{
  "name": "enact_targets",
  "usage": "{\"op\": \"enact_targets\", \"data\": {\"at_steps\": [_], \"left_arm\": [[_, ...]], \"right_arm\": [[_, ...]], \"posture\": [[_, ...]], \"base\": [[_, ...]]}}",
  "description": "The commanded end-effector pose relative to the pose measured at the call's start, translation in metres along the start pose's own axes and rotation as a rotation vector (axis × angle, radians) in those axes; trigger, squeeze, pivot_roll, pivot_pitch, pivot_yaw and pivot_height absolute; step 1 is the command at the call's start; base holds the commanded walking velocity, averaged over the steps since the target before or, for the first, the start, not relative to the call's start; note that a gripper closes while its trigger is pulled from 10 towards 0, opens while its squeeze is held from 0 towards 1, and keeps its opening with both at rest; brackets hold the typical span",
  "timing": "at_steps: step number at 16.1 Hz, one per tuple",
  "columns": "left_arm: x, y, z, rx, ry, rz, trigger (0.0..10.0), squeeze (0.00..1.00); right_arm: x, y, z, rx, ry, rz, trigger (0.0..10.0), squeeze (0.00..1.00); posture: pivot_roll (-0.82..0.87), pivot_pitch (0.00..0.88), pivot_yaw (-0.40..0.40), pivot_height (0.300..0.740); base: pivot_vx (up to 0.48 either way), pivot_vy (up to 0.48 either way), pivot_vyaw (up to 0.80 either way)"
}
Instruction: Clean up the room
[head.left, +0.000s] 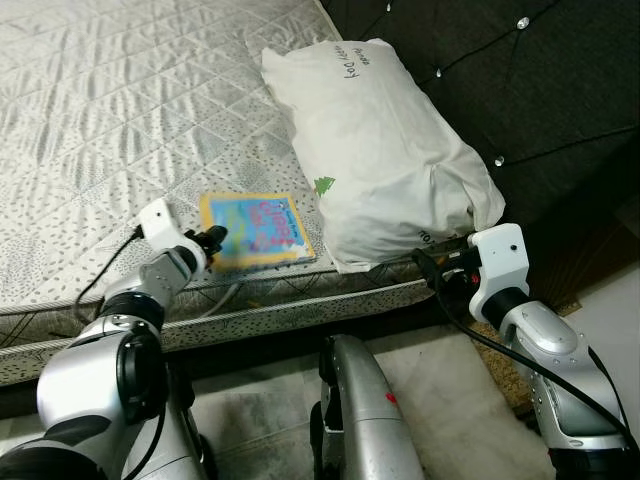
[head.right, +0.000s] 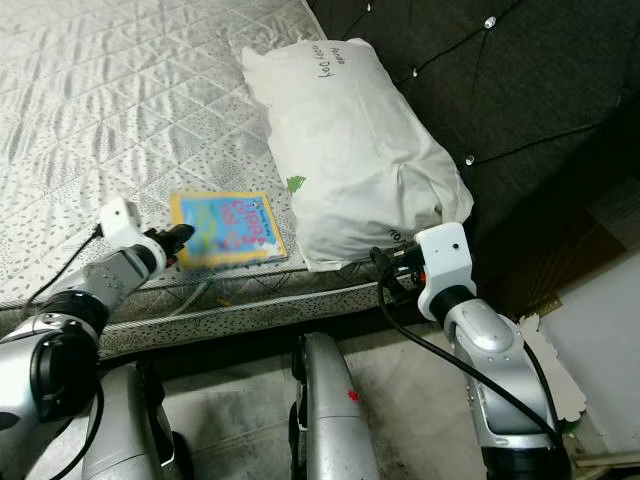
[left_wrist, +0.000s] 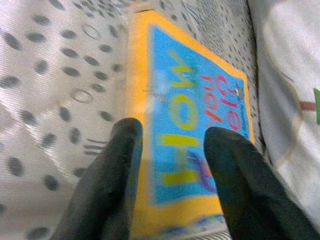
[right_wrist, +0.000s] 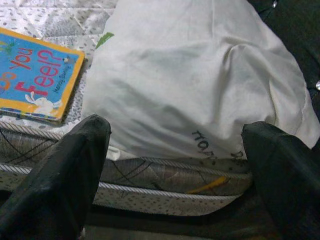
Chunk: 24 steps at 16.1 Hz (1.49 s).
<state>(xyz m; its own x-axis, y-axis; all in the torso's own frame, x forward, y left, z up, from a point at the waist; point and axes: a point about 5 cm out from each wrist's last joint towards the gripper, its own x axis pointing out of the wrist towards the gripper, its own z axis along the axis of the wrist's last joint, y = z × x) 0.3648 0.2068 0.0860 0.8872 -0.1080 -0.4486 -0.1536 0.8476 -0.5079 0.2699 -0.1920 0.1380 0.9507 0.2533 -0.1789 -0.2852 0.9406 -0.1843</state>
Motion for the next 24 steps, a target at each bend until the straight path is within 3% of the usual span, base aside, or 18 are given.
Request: {"op": "enact_targets", "data": {"at_steps": [1, 6, 10, 12, 16, 17, 18, 19, 22, 23, 24], "left_arm": [[0.001, -0.001, 0.004, 0.016, -0.009, 0.021, 10.0, 1.0], [-0.002, 0.006, 0.017, 0.095, -0.055, 0.072, 10.0, 1.0], [-0.009, 0.015, 0.038, 0.162, -0.243, 0.184, 10.0, 1.0], [-0.019, 0.034, 0.036, 0.197, -0.34, 0.285, 10.0, 1.0], [-0.022, 0.037, 0.033, 0.208, -0.357, 0.303, 10.0, 1.0], [-0.037, 0.039, 0.019, 0.307, -0.4, 0.313, 10.0, 1.0], [-0.059, 0.028, 0.001, 0.444, -0.438, 0.281, 10.0, 1.0], [-0.064, 0.024, -0.003, 0.502, -0.459, 0.27, 10.0, 1.0], [-0.064, 0.019, -0.003, 0.529, -0.492, 0.235, 10.0, 1.0], [-0.064, 0.017, -0.001, 0.555, -0.503, 0.242, 10.0, 0.0], [-0.063, 0.014, 0.001, 0.608, -0.523, 0.24, 10.0, 0.0]], "right_arm": [[0.001, -0.004, -0.002, -0.003, 0.009, -0.019, 10.0, 0.0], [0.008, 0.0, -0.002, 0.008, -0.008, -0.014, 10.0, 0.0], [0.024, 0.016, 0.003, 0.061, -0.052, 0.006, 10.0, 0.0], [0.038, 0.03, 0.006, 0.102, -0.079, 0.03, 10.0, 0.0], [0.042, 0.033, 0.007, 0.112, -0.085, 0.036, 10.0, 0.0], [0.056, 0.047, 0.013, 0.156, -0.117, 0.063, 10.0, 0.0], [0.072, 0.063, 0.023, 0.197, -0.157, 0.093, 10.0, 0.0], [0.08, 0.07, 0.027, 0.213, -0.171, 0.097, 10.0, 0.0], [0.087, 0.072, 0.033, 0.278, -0.209, 0.092, 10.0, 0.0], [0.089, 0.072, 0.035, 0.288, -0.224, 0.093, 10.0, 0.0], [0.091, 0.073, 0.039, 0.3, -0.246, 0.093, 10.0, 0.0]], "posture": [[-0.32, 0.08, -0.176, 0.54], [-0.3, 0.055, -0.163, 0.54], [-0.24, 0.026, -0.134, 0.54], [-0.18, 0.01, -0.118, 0.54], [-0.16, 0.006, -0.115, 0.54], [-0.03, 0.0, -0.087, 0.54], [-0.01, 0.0, -0.078, 0.54], [0.0, 0.0, -0.067, 0.54], [0.03, 0.0, -0.042, 0.54], [0.03, 0.0, -0.038, 0.54], [0.02, 0.0, -0.027, 0.544]], "base": [[0.0, 0.0, 0.0], [0.0, 0.0, 0.0], [0.0, 0.0, 0.0], [0.0, 0.0, 0.0], [0.0, 0.0, 0.0], [0.0, 0.0, 0.0], [0.0, 0.0, 0.0], [0.0, 0.0, 0.0], [0.0, 0.0, 0.0], [0.0, 0.0, 0.0], [0.0, 0.0, 0.0]]}}
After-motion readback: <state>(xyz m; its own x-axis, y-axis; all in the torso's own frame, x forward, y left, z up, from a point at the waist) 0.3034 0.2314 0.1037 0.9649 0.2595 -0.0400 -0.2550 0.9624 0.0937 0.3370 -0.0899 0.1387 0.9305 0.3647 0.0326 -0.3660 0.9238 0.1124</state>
